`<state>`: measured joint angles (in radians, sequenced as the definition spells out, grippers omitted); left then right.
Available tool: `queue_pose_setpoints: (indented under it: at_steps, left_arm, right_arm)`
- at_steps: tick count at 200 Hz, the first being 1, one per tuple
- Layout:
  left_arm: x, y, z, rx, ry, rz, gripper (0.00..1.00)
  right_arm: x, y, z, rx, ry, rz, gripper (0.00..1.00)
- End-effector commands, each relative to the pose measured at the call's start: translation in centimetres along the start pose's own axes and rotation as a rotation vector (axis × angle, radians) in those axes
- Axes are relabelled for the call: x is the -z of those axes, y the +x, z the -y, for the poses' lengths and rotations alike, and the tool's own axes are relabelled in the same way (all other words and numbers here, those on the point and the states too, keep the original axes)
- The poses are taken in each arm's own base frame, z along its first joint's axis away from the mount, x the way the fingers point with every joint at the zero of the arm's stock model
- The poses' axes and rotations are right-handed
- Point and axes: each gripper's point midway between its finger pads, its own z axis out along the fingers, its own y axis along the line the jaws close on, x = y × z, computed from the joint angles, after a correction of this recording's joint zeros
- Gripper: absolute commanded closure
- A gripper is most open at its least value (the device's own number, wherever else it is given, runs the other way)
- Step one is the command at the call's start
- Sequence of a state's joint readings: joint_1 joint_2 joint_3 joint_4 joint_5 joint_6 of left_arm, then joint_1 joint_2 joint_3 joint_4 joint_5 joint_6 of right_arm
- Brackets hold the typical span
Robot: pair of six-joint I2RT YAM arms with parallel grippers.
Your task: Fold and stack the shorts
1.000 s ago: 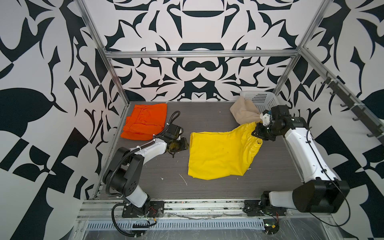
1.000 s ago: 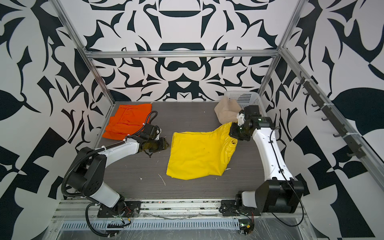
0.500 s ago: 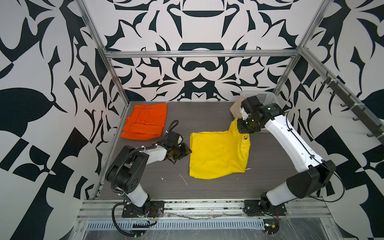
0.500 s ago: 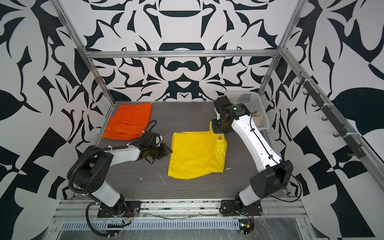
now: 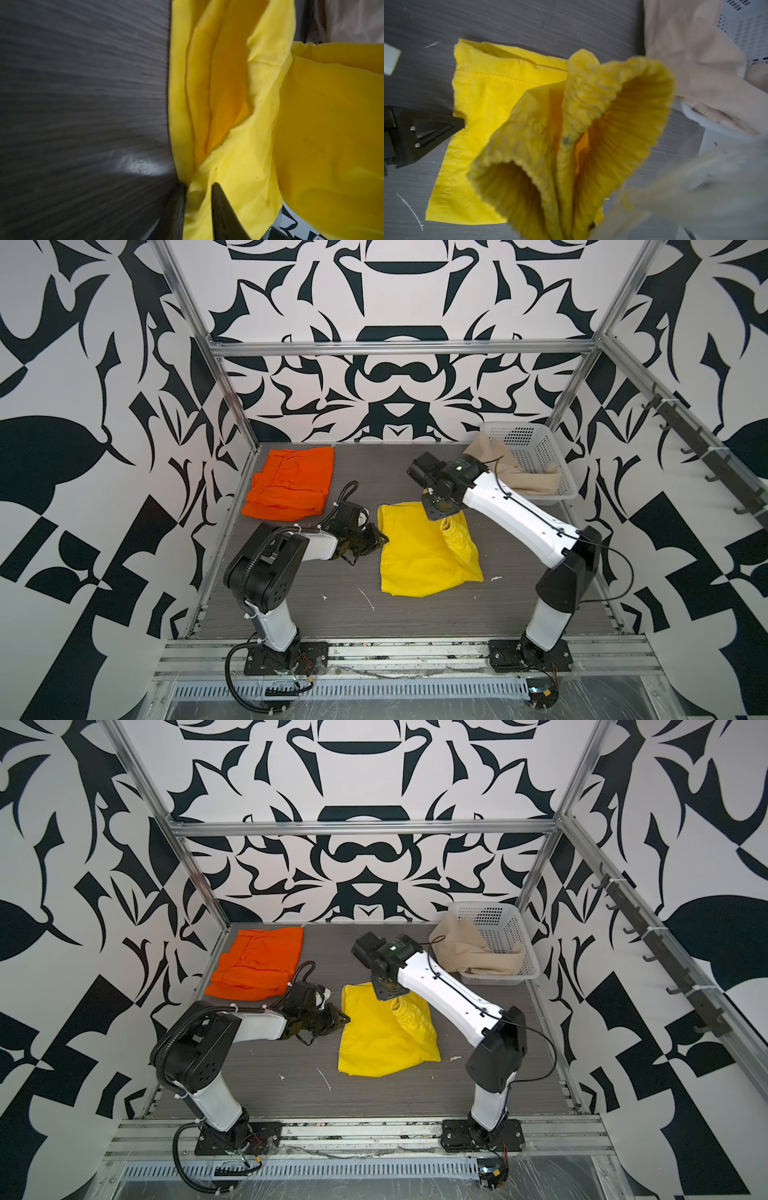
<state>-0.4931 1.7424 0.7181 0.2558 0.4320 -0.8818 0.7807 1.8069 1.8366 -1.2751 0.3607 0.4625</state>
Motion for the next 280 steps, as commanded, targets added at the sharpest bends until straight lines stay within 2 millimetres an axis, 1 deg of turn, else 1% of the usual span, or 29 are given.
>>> queue_pose_setpoints:
  at_steps: [1,24,35,43,53,60,69,76,80,97,110,122,132,140,152,164,177,195,209,244,256,265,280]
  left_arm:
    - [-0.6,1.5,-2.9,0.064,-0.102,-0.041,0.74]
    - [-0.6,1.4,-3.1,0.065,-0.109,-0.037,0.74]
    - [-0.5,1.4,-3.1,0.067,-0.11,-0.034,0.73]
    - [-0.4,1.3,-2.9,0.065,-0.109,-0.031,0.73]
    - [-0.2,1.3,-2.9,0.067,-0.112,-0.026,0.71]
    - [0.0,1.2,-2.7,0.066,-0.115,-0.021,0.67]
    - [0.7,1.1,-2.8,0.048,-0.137,-0.015,0.59]
    - [1.5,0.9,-3.2,0.035,-0.17,-0.004,0.54]
    - [2.0,0.9,-3.4,0.026,-0.189,0.0,0.52]
    - [4.4,0.3,-3.3,-0.005,-0.215,0.045,0.43]
    - [6.2,-0.3,-2.4,-0.027,-0.195,0.09,0.38]
    - [7.2,-0.5,-1.3,-0.04,-0.164,0.121,0.34]
    - [7.7,-0.7,-0.7,-0.032,-0.134,0.141,0.32]
    - [7.8,-0.6,0.0,-0.025,-0.097,0.144,0.31]
    - [7.5,-0.5,0.6,-0.002,-0.04,0.138,0.31]
    - [7.0,-0.2,1.0,0.027,0.006,0.124,0.31]
    - [6.5,0.0,1.0,0.056,0.04,0.117,0.31]
    - [5.7,0.5,0.5,0.088,0.063,0.094,0.3]
    - [5.2,0.9,0.0,0.114,0.071,0.082,0.3]
    - [3.8,1.6,-1.2,0.146,0.076,0.047,0.29]
    - [3.4,1.8,-1.5,0.151,0.077,0.034,0.29]
    - [3.1,2.0,-1.5,0.153,0.086,0.026,0.29]
    - [2.7,2.2,-1.6,0.159,0.093,0.013,0.29]
  right_arm:
    - [0.4,-1.1,-2.2,-0.022,0.001,0.05,0.97]
    - [-1.3,-1.1,-5.7,-0.008,-0.03,0.027,0.95]
    - [-2.2,-1.0,-8.0,-0.002,-0.083,0.019,0.93]
    - [-2.8,-0.8,-9.8,0.001,-0.138,0.008,0.89]
    - [-3.7,-0.6,-11.7,-0.007,-0.207,-0.011,0.81]
    - [-4.1,-0.2,-13.2,-0.016,-0.27,-0.039,0.69]
    - [-4.4,0.0,-13.8,-0.032,-0.296,-0.049,0.54]
    - [-4.3,-0.1,-14.1,-0.037,-0.312,-0.044,0.45]
    - [-4.0,-0.2,-14.3,-0.039,-0.33,-0.042,0.42]
    - [-1.9,-0.8,-14.1,-0.037,-0.384,0.0,0.37]
    - [0.0,-1.3,-13.6,-0.038,-0.43,0.038,0.36]
    - [1.5,-1.7,-13.0,-0.053,-0.479,0.069,0.35]
    - [2.1,-1.8,-12.4,-0.074,-0.506,0.09,0.34]
    - [1.7,-1.6,-11.7,-0.089,-0.503,0.097,0.34]
    - [0.6,-1.1,-10.6,-0.109,-0.475,0.083,0.35]
    - [-1.3,-0.3,-9.6,-0.13,-0.45,0.034,0.35]
    - [-3.1,0.3,-9.3,-0.166,-0.47,-0.011,0.38]
    - [-5.4,0.9,-9.8,-0.195,-0.527,-0.047,0.43]
    - [-7.6,1.7,-10.1,-0.22,-0.554,-0.092,0.46]
    - [-12.6,3.4,-9.0,-0.288,-0.514,-0.16,0.58]
    - [-14.2,4.1,-8.3,-0.333,-0.508,-0.193,0.61]
    - [-15.2,4.8,-7.9,-0.35,-0.495,-0.218,0.65]
    - [-16.1,5.6,-7.5,-0.357,-0.469,-0.239,0.67]
